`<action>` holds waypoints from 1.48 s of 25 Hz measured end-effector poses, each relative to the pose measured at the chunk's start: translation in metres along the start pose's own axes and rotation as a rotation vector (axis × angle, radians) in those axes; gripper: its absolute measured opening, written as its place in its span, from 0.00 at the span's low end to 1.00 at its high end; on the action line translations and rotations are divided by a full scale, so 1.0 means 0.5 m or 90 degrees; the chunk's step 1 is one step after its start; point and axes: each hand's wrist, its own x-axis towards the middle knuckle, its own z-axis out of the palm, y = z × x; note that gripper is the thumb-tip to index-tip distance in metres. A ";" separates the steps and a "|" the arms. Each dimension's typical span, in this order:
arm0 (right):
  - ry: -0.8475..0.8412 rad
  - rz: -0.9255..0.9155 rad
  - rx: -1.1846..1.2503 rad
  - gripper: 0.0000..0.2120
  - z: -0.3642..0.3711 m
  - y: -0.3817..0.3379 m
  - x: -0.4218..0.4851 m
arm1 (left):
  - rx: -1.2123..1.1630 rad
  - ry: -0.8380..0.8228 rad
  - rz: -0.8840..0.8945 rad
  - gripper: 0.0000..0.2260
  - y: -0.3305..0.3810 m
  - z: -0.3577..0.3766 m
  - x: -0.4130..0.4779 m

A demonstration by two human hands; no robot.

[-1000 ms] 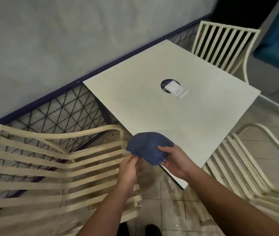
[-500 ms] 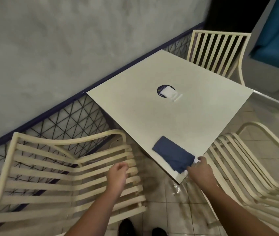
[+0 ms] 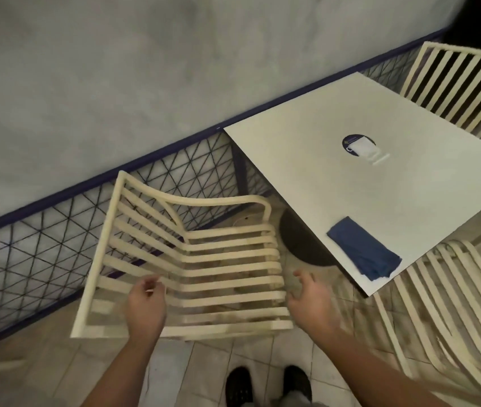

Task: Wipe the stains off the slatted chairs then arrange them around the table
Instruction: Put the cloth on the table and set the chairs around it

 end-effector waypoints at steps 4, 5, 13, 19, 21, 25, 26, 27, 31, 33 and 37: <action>-0.163 0.029 -0.044 0.30 0.136 -0.031 -0.001 | 0.262 0.160 0.139 0.13 -0.112 -0.160 0.087; -0.203 0.028 -0.082 0.31 0.167 -0.027 0.000 | 0.312 0.158 0.111 0.17 -0.135 -0.184 0.105; -0.348 0.166 -0.069 0.23 0.282 0.026 -0.007 | 0.280 -0.038 -0.131 0.20 -0.241 -0.227 0.179; -0.393 0.440 0.335 0.21 0.328 0.073 -0.018 | 0.204 -0.029 -0.151 0.18 -0.269 -0.225 0.205; -0.368 0.480 0.425 0.23 0.351 0.079 -0.013 | 0.225 -0.034 -0.146 0.19 -0.264 -0.227 0.206; -0.308 0.563 0.539 0.32 0.360 0.072 -0.002 | 0.280 -0.108 -0.132 0.20 -0.267 -0.227 0.176; -0.294 0.583 0.565 0.33 0.358 0.068 0.004 | 0.283 -0.137 -0.138 0.19 -0.269 -0.222 0.162; -0.271 0.601 0.598 0.34 0.352 0.066 0.011 | 0.282 -0.165 -0.147 0.19 -0.272 -0.217 0.147; -0.183 0.625 0.677 0.31 0.314 0.070 0.044 | 0.293 -0.219 -0.142 0.16 -0.259 -0.184 0.085; -0.170 0.609 0.694 0.25 0.294 0.081 0.055 | 0.280 -0.233 -0.146 0.18 -0.252 -0.166 0.061; -0.160 0.530 0.674 0.17 0.258 0.113 0.085 | 0.204 -0.271 -0.157 0.22 -0.221 -0.123 0.038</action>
